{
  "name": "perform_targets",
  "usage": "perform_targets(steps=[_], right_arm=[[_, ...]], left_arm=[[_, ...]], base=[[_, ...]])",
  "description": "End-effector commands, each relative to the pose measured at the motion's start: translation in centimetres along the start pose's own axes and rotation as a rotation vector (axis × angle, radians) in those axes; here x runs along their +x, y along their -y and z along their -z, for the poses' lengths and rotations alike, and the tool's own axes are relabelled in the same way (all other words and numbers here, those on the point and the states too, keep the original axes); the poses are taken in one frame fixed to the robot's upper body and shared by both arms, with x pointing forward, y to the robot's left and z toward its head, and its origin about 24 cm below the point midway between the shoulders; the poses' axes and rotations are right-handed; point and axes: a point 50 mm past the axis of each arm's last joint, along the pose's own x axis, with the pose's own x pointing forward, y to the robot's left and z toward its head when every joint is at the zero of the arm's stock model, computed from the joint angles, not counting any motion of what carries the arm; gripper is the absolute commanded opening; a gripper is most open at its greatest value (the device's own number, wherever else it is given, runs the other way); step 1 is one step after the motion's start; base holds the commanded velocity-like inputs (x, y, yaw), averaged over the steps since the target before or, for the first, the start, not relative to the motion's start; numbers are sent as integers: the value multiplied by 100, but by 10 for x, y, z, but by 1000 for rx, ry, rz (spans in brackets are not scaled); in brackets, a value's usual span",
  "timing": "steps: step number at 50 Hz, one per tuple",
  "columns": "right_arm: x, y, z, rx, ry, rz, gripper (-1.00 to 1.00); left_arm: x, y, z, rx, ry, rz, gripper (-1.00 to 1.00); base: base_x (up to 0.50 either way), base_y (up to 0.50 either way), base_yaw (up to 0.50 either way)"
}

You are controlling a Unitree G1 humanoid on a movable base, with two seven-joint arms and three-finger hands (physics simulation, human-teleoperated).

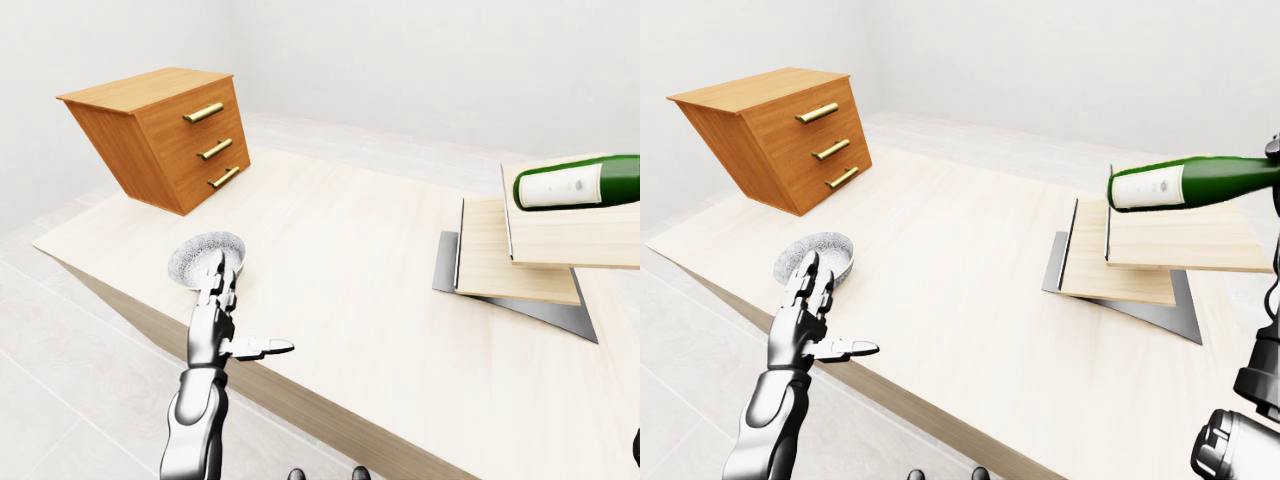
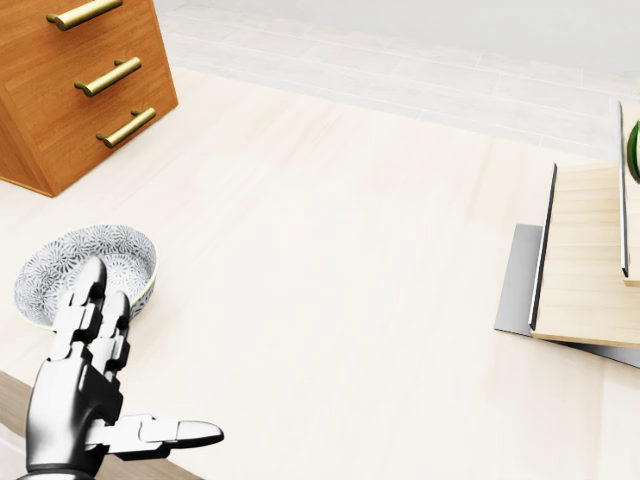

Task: Put the wine bottle on the wine rack.

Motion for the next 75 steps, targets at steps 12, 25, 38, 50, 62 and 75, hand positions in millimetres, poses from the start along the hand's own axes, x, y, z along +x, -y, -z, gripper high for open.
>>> perform_targets(steps=[12, 25, 38, 50, 62, 75], right_arm=[[9, 28, 6, -92, -53, 40, -100], [15, 28, 19, -90, -95, 14, -100], [15, 45, 35, -84, -167, 56, -100], [15, 56, 43, -110, -217, 88, -100], [15, 60, 46, -123, -238, 114, -100], [11, 62, 62, -124, -289, 126, -100]], left_arm=[[1, 1, 0, 2, -7, 6, 100], [1, 1, 0, 3, -9, 5, 100], [1, 2, 2, 7, -10, 8, 100], [2, 3, 3, 8, -10, 9, 100], [2, 4, 3, 9, -12, 10, 100], [2, 4, 3, 8, -12, 11, 100]], base=[[0, 0, 0], [0, 0, 0], [0, 0, 0], [0, 0, 0], [0, 0, 0], [0, 0, 0]])
